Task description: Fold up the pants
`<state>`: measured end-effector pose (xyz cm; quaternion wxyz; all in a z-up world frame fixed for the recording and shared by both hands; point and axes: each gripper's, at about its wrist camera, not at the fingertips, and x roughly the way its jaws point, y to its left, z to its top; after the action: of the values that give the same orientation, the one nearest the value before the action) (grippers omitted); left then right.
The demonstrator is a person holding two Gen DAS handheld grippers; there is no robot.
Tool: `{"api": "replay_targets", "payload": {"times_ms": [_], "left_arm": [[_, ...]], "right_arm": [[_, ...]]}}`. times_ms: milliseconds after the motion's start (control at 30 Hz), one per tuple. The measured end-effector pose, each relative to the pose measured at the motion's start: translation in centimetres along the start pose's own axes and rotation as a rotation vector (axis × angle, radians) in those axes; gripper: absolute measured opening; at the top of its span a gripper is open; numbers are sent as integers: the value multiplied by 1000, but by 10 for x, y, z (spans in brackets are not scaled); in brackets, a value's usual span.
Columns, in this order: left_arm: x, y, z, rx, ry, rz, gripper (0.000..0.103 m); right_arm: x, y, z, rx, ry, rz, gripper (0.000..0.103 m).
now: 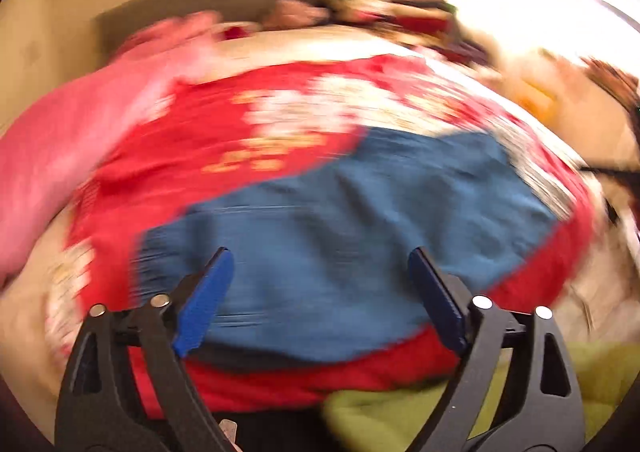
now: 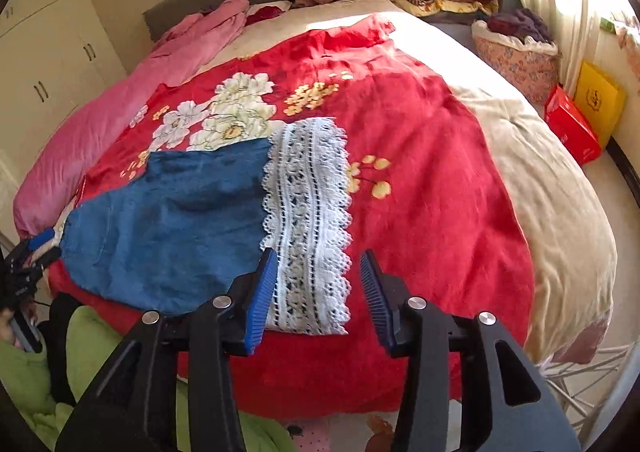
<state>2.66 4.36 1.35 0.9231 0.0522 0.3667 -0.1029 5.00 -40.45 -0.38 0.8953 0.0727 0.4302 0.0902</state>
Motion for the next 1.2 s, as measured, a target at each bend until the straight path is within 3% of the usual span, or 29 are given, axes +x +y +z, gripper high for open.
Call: {"api": "replay_targets", "payload": {"times_ms": [67,200,300,333,367,400,567,633,733,833,967,1033,1100,1200], "left_arm": [[7,36,-2,-113,33,105,87],[27,74,-9,-238,85,197,92],[47,80,-13,-270,122,195,89],[53,79,-14,-280,125,157,61],[57,78,-14,-288,128,119,43],[58,77,-13,-285,131,115,37],[44,84,1,-269,51,184,36],[52,87,0,-263,70,187,37],[63,95,-4,-267,120,182,44],[43,97,-3,-277,73,187,53],[15,83,4,-230,21,225,59],[3,68,14,-196,-21,207,63],[-1,47,24,-155,-44,134,66],[15,11,36,-80,-13,25,68]], "right_arm": [[11,11,2,-26,12,24,42],[36,25,1,-58,61,46,42],[51,25,-1,-65,100,33,42],[53,22,-3,-59,114,25,42],[57,18,-5,-51,135,17,42],[61,15,-8,-40,153,12,41],[59,10,-20,-21,173,34,41],[61,13,-24,-31,177,27,41],[61,15,-25,-45,177,16,41],[55,13,-22,-31,174,33,41],[36,20,-11,-51,87,62,41],[33,26,-6,-69,66,74,41],[37,29,-2,-78,68,80,41],[45,28,-1,-74,85,81,41]]}}
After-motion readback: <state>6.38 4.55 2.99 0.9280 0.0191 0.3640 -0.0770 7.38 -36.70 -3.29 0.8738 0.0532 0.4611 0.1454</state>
